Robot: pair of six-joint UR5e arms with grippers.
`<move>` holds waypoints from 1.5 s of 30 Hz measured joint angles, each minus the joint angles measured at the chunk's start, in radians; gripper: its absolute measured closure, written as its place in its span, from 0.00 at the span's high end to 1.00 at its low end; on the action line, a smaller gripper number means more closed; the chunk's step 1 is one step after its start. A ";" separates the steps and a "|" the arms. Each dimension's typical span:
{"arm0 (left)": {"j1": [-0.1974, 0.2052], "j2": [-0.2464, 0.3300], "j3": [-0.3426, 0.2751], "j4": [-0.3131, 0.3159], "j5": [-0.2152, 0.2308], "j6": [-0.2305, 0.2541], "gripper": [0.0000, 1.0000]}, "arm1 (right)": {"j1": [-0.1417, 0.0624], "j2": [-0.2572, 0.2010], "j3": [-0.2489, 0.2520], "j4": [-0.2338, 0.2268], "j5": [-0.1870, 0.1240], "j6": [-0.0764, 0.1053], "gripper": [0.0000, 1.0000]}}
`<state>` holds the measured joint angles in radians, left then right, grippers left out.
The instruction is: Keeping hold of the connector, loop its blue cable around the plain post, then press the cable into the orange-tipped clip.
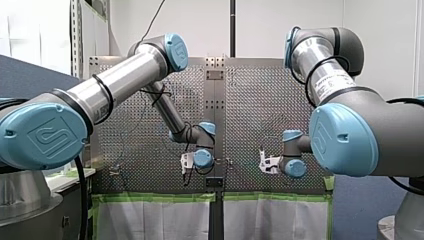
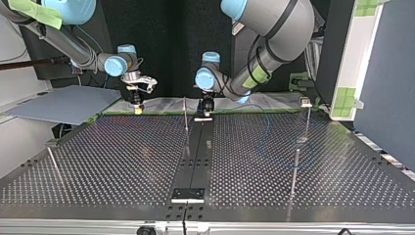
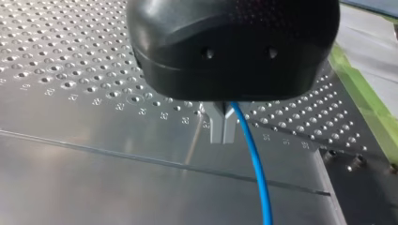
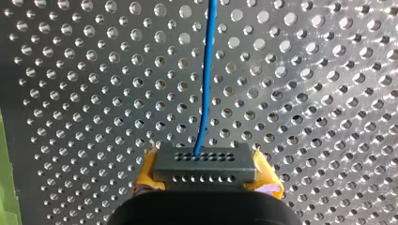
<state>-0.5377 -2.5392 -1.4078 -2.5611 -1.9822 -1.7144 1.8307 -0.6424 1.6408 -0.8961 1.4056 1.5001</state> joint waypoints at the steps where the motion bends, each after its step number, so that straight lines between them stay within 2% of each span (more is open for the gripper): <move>1: 0.000 0.000 0.000 0.001 -0.004 0.005 0.04 | 0.000 0.000 0.000 0.000 -0.001 0.000 0.00; 2: 0.000 0.001 0.000 0.001 -0.008 0.009 0.31 | 0.000 0.000 -0.001 0.000 -0.001 0.000 0.00; 3: -0.001 0.001 0.000 0.001 -0.013 0.016 0.31 | 0.000 0.000 -0.001 0.000 -0.001 0.000 0.00; 5: -0.002 0.001 0.000 0.001 -0.024 0.028 0.41 | 0.000 0.000 -0.001 0.000 -0.002 0.000 0.00; 9: -0.006 0.000 0.000 0.000 -0.061 0.060 0.41 | 0.001 0.001 -0.005 0.002 -0.003 -0.001 0.00; 12: -0.008 0.001 0.000 -0.001 -0.071 0.071 0.41 | 0.002 0.001 -0.006 0.003 -0.003 -0.002 0.00; 13: -0.008 0.001 0.000 -0.001 -0.070 0.073 0.45 | 0.002 0.002 -0.006 0.003 -0.003 -0.002 0.00; 14: -0.008 0.001 0.000 -0.001 -0.068 0.074 0.57 | 0.003 0.002 -0.006 0.003 -0.003 -0.002 0.00; 15: -0.009 0.000 0.000 -0.002 -0.063 0.075 0.57 | 0.003 0.002 -0.006 0.003 -0.003 -0.002 0.00; 16: -0.009 0.001 0.000 -0.002 -0.058 0.077 0.63 | 0.004 0.002 -0.006 0.003 -0.003 -0.002 0.00; 17: -0.009 0.001 0.000 -0.002 -0.051 0.078 0.84 | 0.004 0.002 -0.006 0.004 -0.003 -0.002 0.00; 18: -0.010 0.001 0.000 -0.003 -0.042 0.082 0.84 | 0.004 0.002 -0.006 0.004 -0.003 -0.002 0.00; 19: -0.011 0.001 0.000 -0.005 -0.035 0.085 0.95 | 0.004 0.002 -0.006 0.004 -0.003 -0.002 0.00; 20: -0.012 0.001 0.000 -0.009 -0.031 0.090 1.00 | 0.005 0.002 -0.006 0.004 -0.003 -0.003 0.00; 27: -0.034 0.002 -0.003 -0.077 -0.039 0.127 1.00 | 0.007 0.003 -0.007 0.005 -0.003 -0.004 0.00; 34: -0.071 0.008 -0.017 -0.120 -0.016 0.132 1.00 | 0.008 0.003 -0.007 0.009 -0.003 -0.003 0.00; 39: -0.115 0.030 -0.022 -0.126 -0.046 0.132 1.00 | 0.009 0.003 -0.007 0.011 -0.003 -0.003 0.00; 45: -0.147 0.044 -0.037 -0.137 -0.065 0.132 1.00 | 0.010 0.003 -0.007 0.014 -0.003 -0.003 0.00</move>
<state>-0.6845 -2.4950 -1.4446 -2.6985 -2.0471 -1.5823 1.8411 -0.6391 1.6336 -0.8826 1.4022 1.4975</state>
